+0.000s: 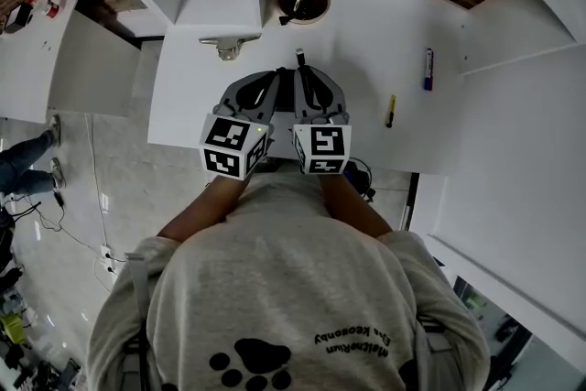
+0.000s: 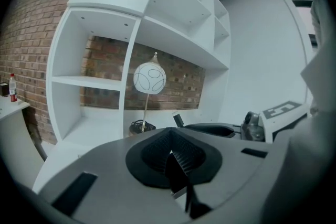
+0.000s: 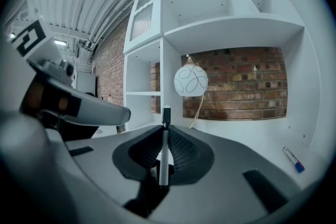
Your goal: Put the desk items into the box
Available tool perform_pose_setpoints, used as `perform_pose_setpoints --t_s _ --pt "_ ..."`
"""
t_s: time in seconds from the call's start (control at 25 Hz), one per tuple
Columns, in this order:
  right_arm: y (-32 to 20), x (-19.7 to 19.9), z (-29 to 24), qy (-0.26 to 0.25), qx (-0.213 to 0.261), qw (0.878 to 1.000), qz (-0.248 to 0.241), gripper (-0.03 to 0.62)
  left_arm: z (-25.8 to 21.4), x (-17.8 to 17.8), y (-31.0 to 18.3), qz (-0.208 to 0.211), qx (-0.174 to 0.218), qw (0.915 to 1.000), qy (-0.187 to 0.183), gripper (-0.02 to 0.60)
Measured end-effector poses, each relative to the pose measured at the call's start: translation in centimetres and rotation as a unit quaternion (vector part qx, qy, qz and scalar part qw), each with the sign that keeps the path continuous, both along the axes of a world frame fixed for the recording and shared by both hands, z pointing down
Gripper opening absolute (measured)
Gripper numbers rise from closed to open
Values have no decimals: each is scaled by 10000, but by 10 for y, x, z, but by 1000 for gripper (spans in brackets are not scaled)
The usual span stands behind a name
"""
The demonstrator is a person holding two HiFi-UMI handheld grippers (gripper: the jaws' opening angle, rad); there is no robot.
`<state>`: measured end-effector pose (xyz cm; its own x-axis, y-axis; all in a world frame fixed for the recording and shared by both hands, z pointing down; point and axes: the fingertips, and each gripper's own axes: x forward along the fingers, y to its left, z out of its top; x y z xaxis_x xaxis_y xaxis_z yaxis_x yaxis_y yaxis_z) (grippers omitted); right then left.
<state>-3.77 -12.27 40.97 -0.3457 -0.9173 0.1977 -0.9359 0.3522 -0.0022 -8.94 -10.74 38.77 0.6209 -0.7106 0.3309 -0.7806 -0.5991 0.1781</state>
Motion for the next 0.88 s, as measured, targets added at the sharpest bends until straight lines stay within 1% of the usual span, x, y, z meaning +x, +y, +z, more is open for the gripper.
perform_pose_setpoints --t_s 0.28,0.56,0.64,0.72,0.88 --pt "-8 -9 38 213 -388 9988 -185 46 9 -12 -4 -159 -116 9998 -3 8" --pt "-11 -15 50 443 -682 9963 -277 48 12 -16 -6 -230 -162 9996 22 8" --pt "-11 -16 54 554 -909 9938 -305 48 13 -17 -7 -240 -174 9996 30 7" --pt "-10 -16 62 719 -1234 9892 -325 48 13 -17 -7 -242 -184 9995 39 8" --pt "-6 -16 74 1185 -1871 9740 -479 48 14 -17 -8 -247 -208 9995 52 8"
